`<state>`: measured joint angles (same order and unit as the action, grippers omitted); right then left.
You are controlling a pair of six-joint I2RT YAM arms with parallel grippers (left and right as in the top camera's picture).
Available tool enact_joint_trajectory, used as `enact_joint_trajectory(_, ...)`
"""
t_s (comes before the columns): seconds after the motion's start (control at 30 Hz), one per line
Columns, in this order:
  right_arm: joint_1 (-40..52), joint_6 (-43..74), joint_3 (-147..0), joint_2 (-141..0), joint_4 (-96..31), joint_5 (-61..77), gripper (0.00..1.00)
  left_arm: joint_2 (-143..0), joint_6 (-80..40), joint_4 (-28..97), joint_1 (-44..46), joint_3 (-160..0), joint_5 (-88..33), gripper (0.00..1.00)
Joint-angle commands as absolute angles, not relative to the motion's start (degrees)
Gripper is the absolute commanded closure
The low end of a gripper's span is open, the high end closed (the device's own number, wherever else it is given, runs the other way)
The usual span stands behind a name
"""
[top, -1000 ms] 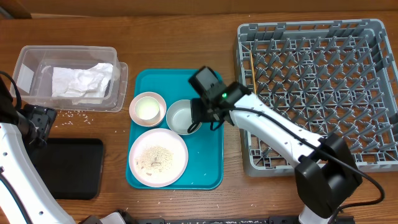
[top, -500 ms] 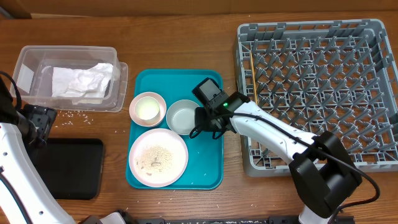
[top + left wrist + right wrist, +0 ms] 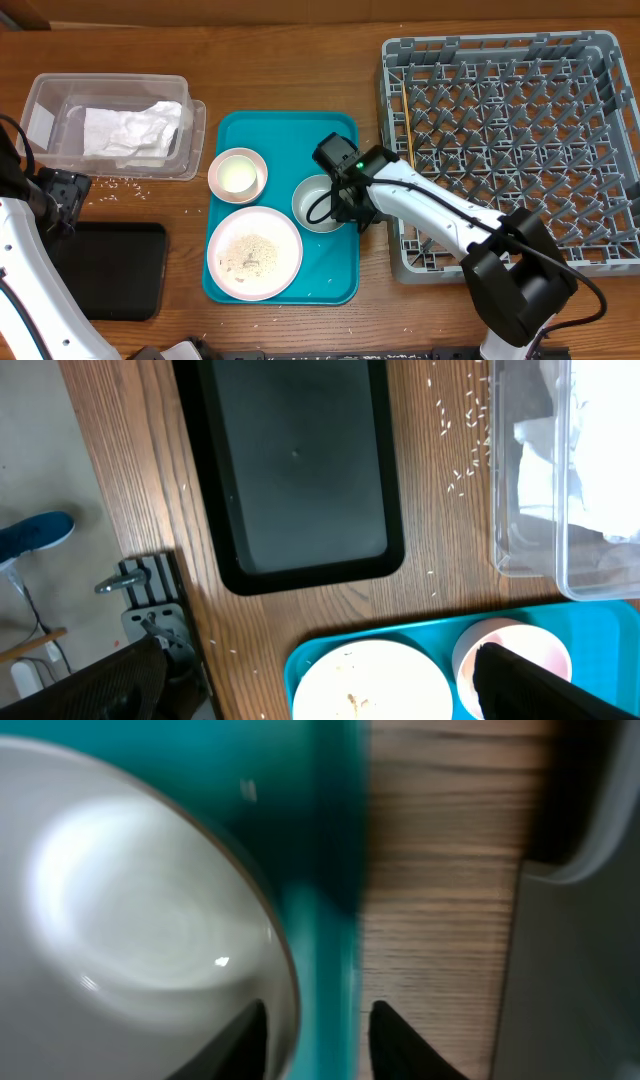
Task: Sort waste into correct bins and load items into the dishwasher
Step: 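Reach the right gripper to the pale blue bowl rim and grasp, then lift the pale blue bowl and carry it toward the dish rack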
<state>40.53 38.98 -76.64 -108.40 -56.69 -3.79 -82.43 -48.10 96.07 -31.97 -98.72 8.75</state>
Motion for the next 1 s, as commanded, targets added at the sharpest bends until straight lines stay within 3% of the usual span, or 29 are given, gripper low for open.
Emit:
enact_joint_trajectory(0.0,40.42,39.13,-83.79,-107.68,-60.90,-9.52,0.61,-82.52,-48.90,96.09,-31.86,-99.48,8.97,0.00)
enact_joint_trajectory(0.1,40.45,36.99,-90.59,-107.68,-66.04,-8.82,0.55,-82.52,-48.90,96.09,-31.86,-99.48,8.95,0.00)
enact_joint_trajectory(0.13,40.45,34.61,-92.71,-107.68,-66.08,-5.80,0.50,-82.52,-48.88,96.09,-31.86,-99.48,8.95,0.00)
enact_joint_trajectory(0.2,40.66,27.99,-94.08,-107.68,-62.70,3.81,0.20,-82.52,-48.88,96.09,-31.86,-99.48,8.95,0.00)
enact_joint_trajectory(0.23,40.80,24.99,-94.08,-107.70,-59.90,9.37,0.11,-82.52,-48.90,96.09,-31.86,-99.48,8.95,0.00)
enact_joint_trajectory(0.27,40.95,24.58,-94.02,-107.90,-57.67,11.84,0.10,-82.52,-48.90,96.09,-31.86,-99.48,8.95,0.00)
enact_joint_trajectory(0.3,41.19,24.60,-93.93,-108.16,-56.21,12.08,0.20,-82.52,-48.90,96.09,-31.86,-99.48,8.95,0.00)
enact_joint_trajectory(0.33,41.52,24.64,-93.93,-108.60,-54.81,11.68,0.37,-82.52,-48.88,96.09,-31.86,-99.48,8.95,0.00)
enact_joint_trajectory(0.4,42.26,25.82,-93.93,-110.21,-52.64,10.46,0.52,-82.52,-48.90,96.09,-31.86,-99.48,8.95,0.00)
enact_joint_trajectory(0.57,45.74,30.41,-93.93,-115.96,-51.70,4.45,0.60,-82.52,-48.88,96.09,-31.86,-99.48,8.97,0.00)
enact_joint_trajectory(0.87,51.55,37.78,-93.93,-120.46,-52.77,-4.47,0.60,-82.52,-48.88,96.09,-31.86,-99.48,8.95,0.00)
enact_joint_trajectory(0.97,51.59,37.80,-93.65,-120.60,-52.77,-5.39,0.68,-82.52,-48.90,96.09,-31.86,-99.48,8.95,0.00)
